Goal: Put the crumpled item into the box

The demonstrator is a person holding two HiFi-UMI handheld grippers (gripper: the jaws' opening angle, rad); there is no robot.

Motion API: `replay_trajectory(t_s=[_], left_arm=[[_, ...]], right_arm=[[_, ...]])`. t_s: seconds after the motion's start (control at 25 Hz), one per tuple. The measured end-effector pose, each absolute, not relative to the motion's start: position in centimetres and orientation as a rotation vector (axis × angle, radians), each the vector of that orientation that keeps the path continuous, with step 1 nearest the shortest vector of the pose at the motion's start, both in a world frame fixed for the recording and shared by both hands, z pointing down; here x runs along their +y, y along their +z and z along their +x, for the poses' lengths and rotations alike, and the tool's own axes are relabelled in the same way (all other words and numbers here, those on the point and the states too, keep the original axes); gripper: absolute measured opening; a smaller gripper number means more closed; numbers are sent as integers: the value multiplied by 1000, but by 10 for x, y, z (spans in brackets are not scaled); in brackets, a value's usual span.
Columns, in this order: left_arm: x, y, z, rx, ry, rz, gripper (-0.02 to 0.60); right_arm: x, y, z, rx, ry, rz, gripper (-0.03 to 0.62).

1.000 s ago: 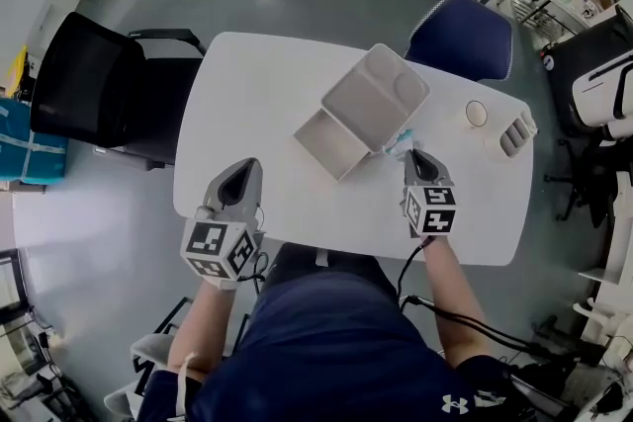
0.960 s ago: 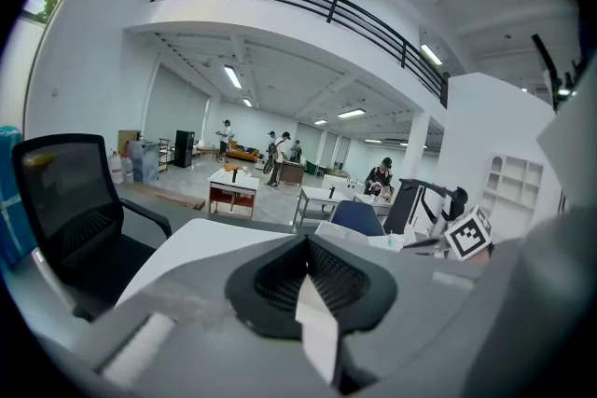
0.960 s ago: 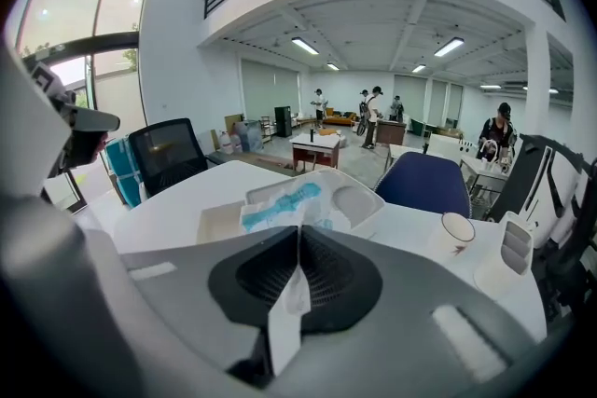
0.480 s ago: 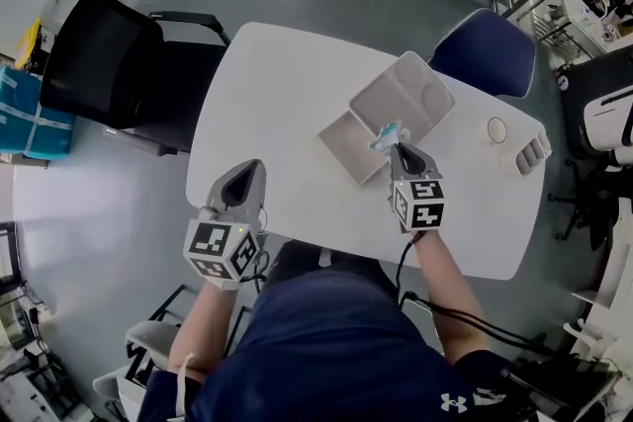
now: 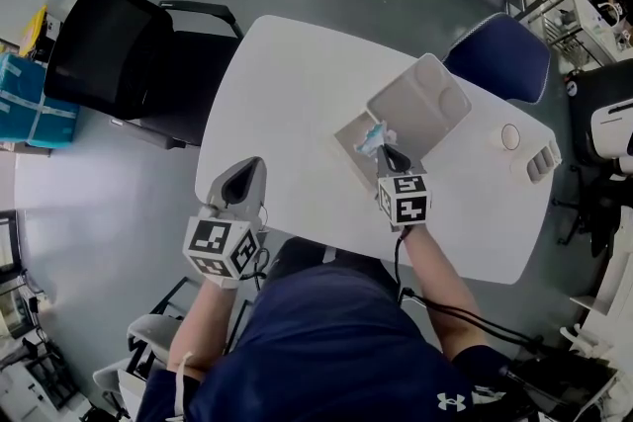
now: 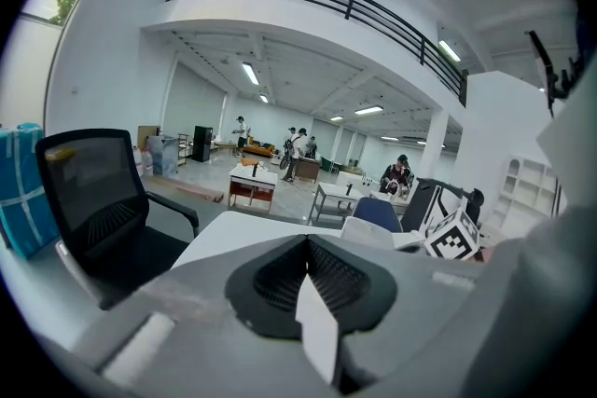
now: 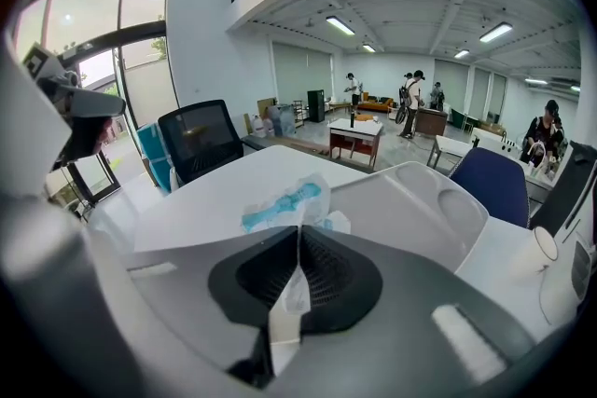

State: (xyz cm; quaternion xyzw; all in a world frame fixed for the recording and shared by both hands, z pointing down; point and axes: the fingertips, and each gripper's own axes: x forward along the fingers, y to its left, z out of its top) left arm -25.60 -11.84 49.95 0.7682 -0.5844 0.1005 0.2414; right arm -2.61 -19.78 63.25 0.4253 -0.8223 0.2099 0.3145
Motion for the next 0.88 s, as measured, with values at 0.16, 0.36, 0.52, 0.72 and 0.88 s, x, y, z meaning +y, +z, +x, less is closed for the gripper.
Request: replay_trajectory(t_s=[0.16, 0.36, 0.52, 0.72, 0.88], left_arm=[[-122, 504, -260, -1580, 287, 2103, 2], [-126, 505, -258, -1551, 302, 2117, 2], [-127, 507, -259, -1544, 307, 2120, 2], [-124, 510, -263, -1546, 320, 2104, 2], [-122, 511, -264, -1545, 314, 2101, 2]], right_arm=[[-199, 650, -37, -2133, 576, 1097, 12], [-197, 668, -44, -2083, 638, 1071, 12], [-199, 688, -41, -2003, 655, 1062, 12], [-202, 706, -39, -1919, 704, 1040, 12], [-203, 711, -42, -1895, 744, 1049, 17]])
